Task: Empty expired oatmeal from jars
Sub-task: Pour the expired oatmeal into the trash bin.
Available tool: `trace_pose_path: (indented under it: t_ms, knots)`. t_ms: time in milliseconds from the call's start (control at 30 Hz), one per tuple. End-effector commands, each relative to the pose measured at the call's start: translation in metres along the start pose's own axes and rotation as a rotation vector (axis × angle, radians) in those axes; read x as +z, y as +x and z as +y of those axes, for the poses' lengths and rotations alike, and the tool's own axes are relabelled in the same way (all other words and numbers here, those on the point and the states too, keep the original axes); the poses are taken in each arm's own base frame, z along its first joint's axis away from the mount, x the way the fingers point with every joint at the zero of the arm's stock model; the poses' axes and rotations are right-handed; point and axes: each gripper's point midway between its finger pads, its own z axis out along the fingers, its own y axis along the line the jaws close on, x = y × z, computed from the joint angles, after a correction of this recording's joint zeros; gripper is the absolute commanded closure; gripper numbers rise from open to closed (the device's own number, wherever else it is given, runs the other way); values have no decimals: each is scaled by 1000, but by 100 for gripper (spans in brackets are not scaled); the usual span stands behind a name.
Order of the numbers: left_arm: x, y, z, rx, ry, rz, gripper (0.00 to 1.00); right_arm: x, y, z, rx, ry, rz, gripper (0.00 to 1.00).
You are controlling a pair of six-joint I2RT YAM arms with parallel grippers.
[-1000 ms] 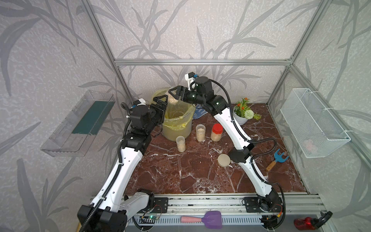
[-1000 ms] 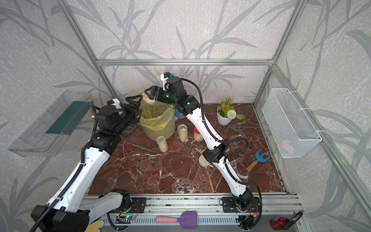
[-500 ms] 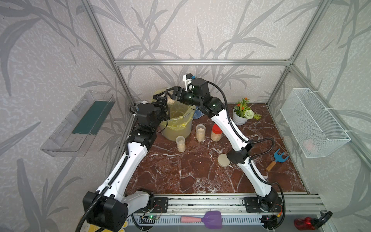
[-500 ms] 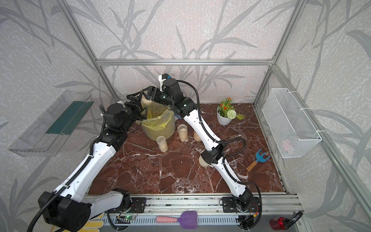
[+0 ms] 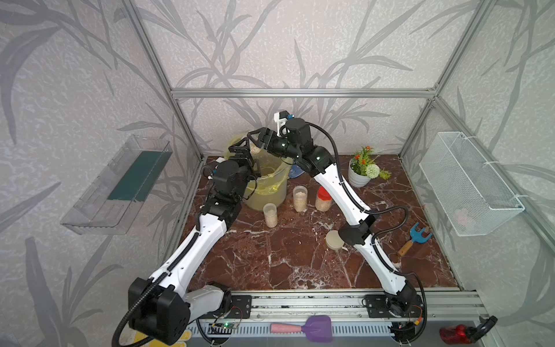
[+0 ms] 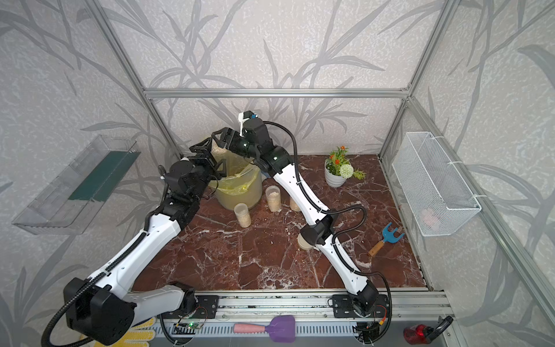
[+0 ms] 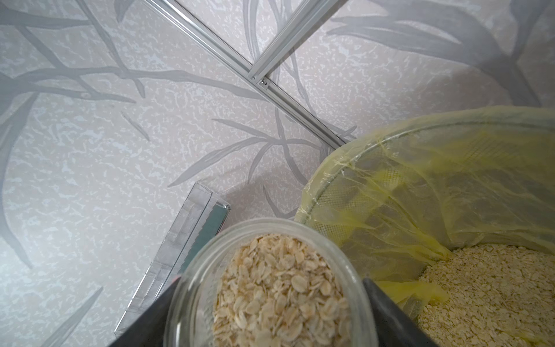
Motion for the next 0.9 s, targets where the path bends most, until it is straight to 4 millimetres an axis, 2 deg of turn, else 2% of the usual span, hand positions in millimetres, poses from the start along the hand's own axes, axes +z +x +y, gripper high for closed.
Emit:
trace_pose_path:
  t_ms: [0,300,500,700,867]
  knots:
    - [2,-7,-13,-107,86,-40,1,-18,-27,47,-25,-137,-106,100]
    - [19,-4,-12,-173,159,-4,1,-13,-24,46,-1,-154,-102,100]
    - [17,-6,-24,-155,205,-24,1,-10,-20,46,9,-166,-84,100]
    - [21,-9,-23,-176,241,-29,1,-10,-17,49,16,-179,-74,100]
    - [20,-19,-25,-165,255,-73,1,-14,-18,53,10,-179,-74,100]
